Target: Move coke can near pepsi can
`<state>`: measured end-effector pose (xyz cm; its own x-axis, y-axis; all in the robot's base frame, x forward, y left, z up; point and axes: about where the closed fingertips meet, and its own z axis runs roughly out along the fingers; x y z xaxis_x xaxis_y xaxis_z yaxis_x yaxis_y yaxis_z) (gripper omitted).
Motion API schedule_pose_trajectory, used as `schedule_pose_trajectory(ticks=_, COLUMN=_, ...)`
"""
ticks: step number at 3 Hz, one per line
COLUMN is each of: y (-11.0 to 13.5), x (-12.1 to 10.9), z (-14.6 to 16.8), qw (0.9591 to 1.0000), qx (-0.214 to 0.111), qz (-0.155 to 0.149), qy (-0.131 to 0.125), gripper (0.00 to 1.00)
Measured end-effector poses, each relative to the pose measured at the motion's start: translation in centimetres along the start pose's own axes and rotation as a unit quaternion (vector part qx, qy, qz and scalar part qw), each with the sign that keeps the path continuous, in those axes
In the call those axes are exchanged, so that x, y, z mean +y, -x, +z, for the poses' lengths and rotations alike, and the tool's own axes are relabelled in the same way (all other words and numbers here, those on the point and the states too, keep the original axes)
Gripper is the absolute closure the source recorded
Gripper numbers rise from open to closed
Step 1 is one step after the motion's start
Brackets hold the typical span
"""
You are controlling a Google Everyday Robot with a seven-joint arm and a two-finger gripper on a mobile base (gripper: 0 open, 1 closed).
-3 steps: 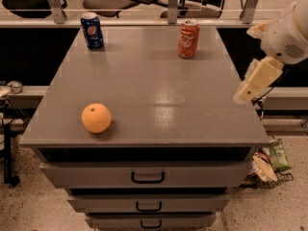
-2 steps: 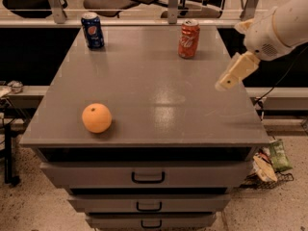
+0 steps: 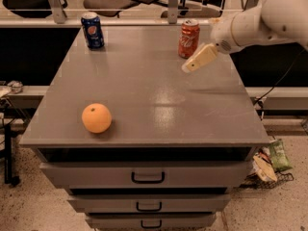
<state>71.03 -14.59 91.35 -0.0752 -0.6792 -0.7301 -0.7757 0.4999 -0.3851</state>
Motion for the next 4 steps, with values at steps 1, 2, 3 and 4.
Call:
schedule_pose_trajectory(ticks=1, y=0.6, x=-2.5, z=4.4, qw=0.9988, qx=-0.033, qz=0.033, qy=-0.014, gripper=0.0)
schedule_pose_trajectory(ticks=2, y=0.8, x=-4.9, z=7.5, qw=0.9951, qx=-0.061, qz=0.073, qy=-0.027, gripper=0.0)
schedule_pose_trajectory(ticks=3, y=-0.2, x=-6.1, z=9.0, qw=0.9893, qx=-0.075, qz=0.123, qy=-0.023, gripper=0.22)
schedule_pose_trajectory(ticks=4, y=-0.5, x=-6.6, z=9.0, qw=0.9843, qx=-0.091, qz=0.15, qy=-0.018, gripper=0.44)
